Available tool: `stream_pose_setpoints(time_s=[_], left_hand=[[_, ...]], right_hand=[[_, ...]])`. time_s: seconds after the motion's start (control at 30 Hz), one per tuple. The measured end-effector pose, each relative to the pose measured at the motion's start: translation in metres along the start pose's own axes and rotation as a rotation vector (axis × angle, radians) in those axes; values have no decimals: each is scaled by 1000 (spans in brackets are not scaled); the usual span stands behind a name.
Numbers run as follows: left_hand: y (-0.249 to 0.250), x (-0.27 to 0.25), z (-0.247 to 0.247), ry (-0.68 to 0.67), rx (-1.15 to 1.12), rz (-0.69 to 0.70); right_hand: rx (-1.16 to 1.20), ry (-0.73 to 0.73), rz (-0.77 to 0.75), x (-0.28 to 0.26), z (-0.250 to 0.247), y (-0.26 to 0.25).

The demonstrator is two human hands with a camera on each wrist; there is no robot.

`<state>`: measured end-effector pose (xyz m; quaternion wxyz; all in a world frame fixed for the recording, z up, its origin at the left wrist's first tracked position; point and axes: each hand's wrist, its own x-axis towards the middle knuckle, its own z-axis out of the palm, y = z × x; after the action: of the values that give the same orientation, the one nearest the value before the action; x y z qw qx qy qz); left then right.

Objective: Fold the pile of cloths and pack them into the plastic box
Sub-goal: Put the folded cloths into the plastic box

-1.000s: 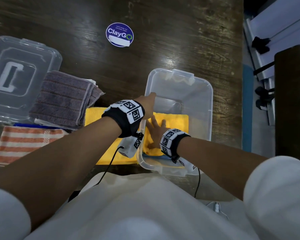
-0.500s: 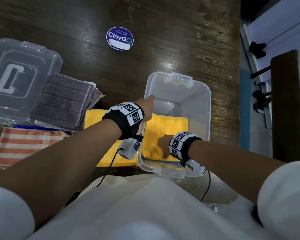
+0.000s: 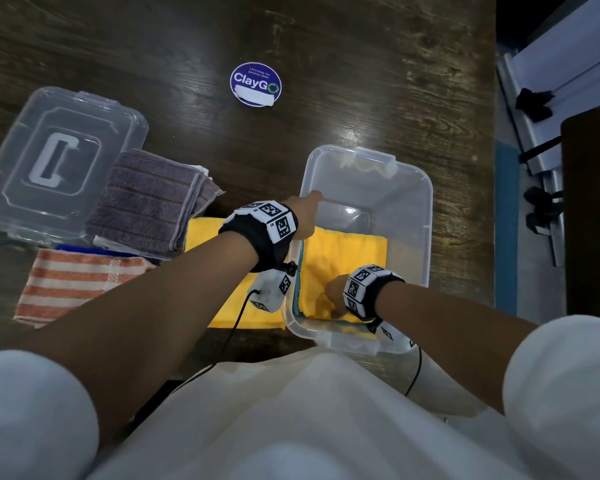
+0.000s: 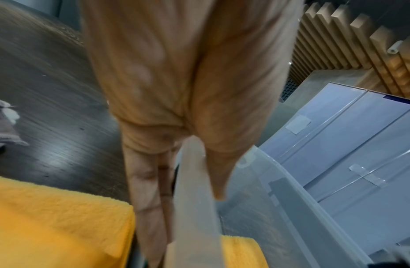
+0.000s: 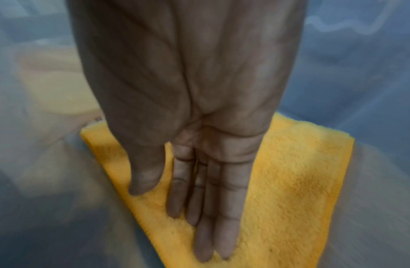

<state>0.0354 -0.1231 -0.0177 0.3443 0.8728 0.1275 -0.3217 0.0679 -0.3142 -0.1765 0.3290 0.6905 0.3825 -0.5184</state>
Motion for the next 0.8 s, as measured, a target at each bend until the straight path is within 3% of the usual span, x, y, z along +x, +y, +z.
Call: stream_pose_setpoints(time_s=[0.07, 0.17, 0.27, 0.43, 0.57, 0.67, 0.8], left_hand=[[-12, -3, -1, -43, -64, 85], [-36, -19, -3, -92, -288, 222], [-57, -31, -2, -75, -475, 281], [-67, -31, -5, -102, -437, 320], [-86, -28, -4, 69, -494, 255], [-112, -20, 2, 218, -298, 122], [-144, -8, 14, 44, 217, -13]], right_hand=[[133, -22, 18, 5, -3, 5], [187, 24, -84, -91, -43, -35], [196, 3, -133, -97, -51, -53], [163, -17, -98, -91, -52, -67], [145, -65, -88, -99, -60, -71], [187, -91, -74, -109, -65, -67], [265, -36, -34, -128, -75, -62]])
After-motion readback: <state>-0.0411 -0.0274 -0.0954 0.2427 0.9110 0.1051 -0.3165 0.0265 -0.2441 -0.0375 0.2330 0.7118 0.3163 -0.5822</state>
